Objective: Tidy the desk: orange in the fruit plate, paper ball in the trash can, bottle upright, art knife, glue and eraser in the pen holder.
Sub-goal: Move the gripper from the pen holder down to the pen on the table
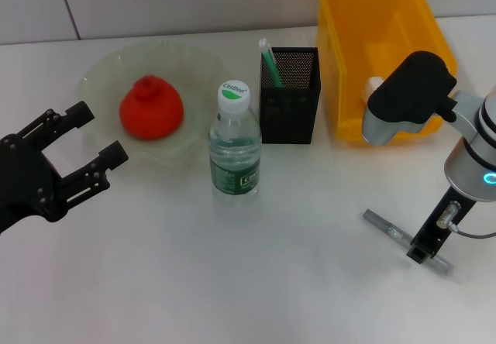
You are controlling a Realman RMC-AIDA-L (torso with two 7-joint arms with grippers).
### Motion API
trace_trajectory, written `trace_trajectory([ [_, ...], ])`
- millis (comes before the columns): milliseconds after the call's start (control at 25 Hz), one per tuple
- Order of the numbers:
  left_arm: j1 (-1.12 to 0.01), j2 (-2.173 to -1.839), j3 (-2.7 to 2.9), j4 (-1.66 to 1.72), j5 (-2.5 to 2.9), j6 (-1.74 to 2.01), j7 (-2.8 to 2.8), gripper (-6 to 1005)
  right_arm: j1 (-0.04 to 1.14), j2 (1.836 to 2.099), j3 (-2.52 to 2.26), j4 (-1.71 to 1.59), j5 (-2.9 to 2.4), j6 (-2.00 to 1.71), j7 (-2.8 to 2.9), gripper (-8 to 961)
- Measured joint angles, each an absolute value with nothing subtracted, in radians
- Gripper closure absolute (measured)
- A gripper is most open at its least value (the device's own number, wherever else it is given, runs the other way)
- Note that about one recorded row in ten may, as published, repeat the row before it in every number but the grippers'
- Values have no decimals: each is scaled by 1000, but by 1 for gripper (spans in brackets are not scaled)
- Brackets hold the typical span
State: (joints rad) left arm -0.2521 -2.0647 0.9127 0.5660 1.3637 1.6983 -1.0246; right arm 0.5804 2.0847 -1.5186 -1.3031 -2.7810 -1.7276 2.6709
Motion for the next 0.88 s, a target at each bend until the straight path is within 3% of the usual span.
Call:
trace_trajectory([
  [880, -255, -2065, 913, 568, 1364, 1700, -1025, 214, 593, 2083, -1519, -1268, -2786, -1714, 2675, 720],
])
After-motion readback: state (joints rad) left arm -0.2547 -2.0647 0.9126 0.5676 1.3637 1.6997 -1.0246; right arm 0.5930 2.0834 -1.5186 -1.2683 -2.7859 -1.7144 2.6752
